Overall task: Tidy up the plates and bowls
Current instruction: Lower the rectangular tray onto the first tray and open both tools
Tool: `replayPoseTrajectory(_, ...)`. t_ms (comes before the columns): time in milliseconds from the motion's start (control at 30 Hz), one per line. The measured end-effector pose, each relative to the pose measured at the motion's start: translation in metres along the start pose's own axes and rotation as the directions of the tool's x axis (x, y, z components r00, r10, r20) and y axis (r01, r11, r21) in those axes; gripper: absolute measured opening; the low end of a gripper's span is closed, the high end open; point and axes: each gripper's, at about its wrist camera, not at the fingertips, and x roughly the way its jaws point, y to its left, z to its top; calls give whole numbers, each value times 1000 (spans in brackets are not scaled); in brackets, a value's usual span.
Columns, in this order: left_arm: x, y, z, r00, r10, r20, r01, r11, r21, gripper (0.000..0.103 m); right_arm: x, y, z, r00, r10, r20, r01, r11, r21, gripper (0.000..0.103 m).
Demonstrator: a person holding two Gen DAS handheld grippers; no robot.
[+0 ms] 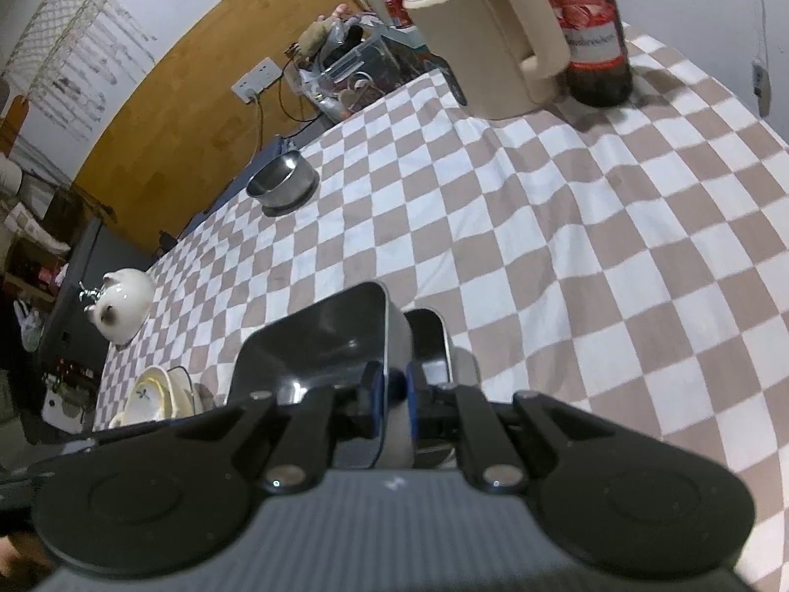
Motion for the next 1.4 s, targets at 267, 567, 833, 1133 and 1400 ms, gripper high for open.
replayPoseTrajectory(267, 16, 1, -2, 999, 2, -43, -1, 1000, 4, 8, -3, 10, 3, 1000, -11, 22, 13, 997, -75, 16)
replayPoseTrajectory(567, 25, 7, -1, 998, 1, -64, -2, 1000, -6, 8, 5, 5, 3, 1000, -4, 1, 4, 999, -45, 17)
replayPoseTrajectory(833, 35, 8, -5, 994, 4, -105, -5, 1000, -7, 8, 16, 1, -4, 999, -29, -32, 29, 999, -18, 15)
replayPoseTrajectory(1133, 38, 13, -5, 994, 1, -114, -5, 1000, -30, 13, 30, -6, -9, 993, -100, -60, 98, 995, -20, 11)
replayPoseTrajectory(1400, 39, 12, -5, 994, -10, -113, 6, 999, -36, 11, 42, -15, -17, 990, -83, -114, 83, 997, -4, 11)
